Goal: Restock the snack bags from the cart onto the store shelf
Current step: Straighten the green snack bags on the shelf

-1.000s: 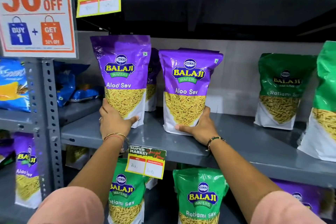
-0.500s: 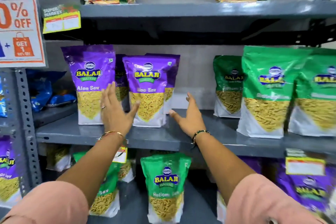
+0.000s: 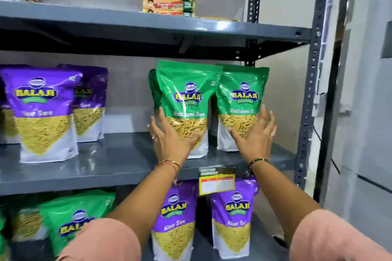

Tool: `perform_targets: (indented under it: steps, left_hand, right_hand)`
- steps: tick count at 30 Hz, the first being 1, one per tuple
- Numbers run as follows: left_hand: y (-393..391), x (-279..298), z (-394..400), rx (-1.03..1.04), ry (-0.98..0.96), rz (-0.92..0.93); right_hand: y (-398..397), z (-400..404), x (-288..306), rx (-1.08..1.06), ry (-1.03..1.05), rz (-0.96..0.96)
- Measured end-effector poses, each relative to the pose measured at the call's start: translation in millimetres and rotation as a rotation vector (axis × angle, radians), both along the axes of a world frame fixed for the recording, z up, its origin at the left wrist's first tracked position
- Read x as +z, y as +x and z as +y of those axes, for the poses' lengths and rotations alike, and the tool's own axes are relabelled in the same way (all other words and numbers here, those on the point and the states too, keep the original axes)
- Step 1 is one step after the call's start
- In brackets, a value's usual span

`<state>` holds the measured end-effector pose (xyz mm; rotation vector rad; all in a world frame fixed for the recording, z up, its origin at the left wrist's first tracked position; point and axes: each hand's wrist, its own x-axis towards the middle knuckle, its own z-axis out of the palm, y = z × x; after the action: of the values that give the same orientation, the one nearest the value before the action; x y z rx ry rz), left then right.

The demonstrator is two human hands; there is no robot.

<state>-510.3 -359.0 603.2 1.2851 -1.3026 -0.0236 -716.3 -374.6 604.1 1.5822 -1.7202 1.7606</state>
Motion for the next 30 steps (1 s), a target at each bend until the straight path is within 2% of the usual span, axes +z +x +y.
perform_targets:
  steps: [3,6,10,21,30]
  left_hand:
    - [-18.4,-6.7,-13.0,0.084,0.118,0.042]
    - [-21.4,-13.0,-24.1,0.082,0.195,0.072]
    - [-17.8,-18.4,-34.2,0.104,0.246,0.032]
    - [10.0,-11.7,-46.6,0.066,0.339,-0.022]
    - [18.6,-17.0,-51.8,0.142,0.276,-0.039]
  right_hand:
    - [-15.2,-21.1,-4.8,0.069,0.174,-0.087]
    - [-10.7,-40.2,-10.6,0.129,0.287,-0.159]
    - [-2.7,-54.3,-25.1,0.068,0.402,-0.069]
    - [0.8,-56.5,-29.2,0.006,0.398,-0.038]
    - [3.1,-51.7,-27.7,-0.004,0.368,-0.01]
